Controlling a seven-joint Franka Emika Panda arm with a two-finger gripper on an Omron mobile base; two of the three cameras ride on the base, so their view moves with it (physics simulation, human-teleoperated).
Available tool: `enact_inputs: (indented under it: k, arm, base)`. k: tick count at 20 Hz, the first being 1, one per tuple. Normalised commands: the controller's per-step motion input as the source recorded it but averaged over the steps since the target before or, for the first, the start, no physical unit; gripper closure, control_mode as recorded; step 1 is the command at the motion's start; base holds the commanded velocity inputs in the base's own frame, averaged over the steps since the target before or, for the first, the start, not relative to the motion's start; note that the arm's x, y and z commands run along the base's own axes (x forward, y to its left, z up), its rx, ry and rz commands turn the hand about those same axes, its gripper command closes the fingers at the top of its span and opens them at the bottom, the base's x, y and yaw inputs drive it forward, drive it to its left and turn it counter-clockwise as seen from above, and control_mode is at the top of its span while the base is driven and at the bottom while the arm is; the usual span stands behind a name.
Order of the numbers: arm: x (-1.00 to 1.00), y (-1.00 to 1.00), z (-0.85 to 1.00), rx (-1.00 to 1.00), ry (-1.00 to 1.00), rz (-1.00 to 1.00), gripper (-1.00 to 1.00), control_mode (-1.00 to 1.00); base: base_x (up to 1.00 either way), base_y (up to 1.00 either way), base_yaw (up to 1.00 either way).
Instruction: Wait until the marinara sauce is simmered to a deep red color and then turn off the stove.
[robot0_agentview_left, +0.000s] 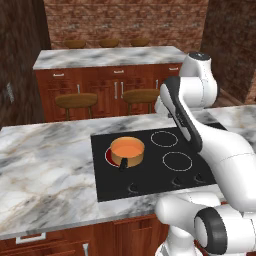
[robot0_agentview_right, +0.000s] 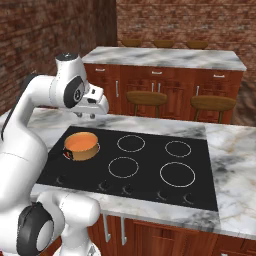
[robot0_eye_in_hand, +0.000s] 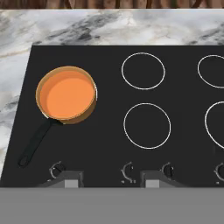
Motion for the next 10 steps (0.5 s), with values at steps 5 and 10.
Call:
enact_inputs:
  k: [5,10]
  arm:
    - [-0.52,0.0,-0.16,0.0,0.03,0.02,-1.0,-1.0]
    - [0.0,0.0,0.0,0.0,0.0,0.0,-1.0,-1.0]
  base:
    - [0.0,0.0,0.0]
    - [0.0,0.0,0.0]
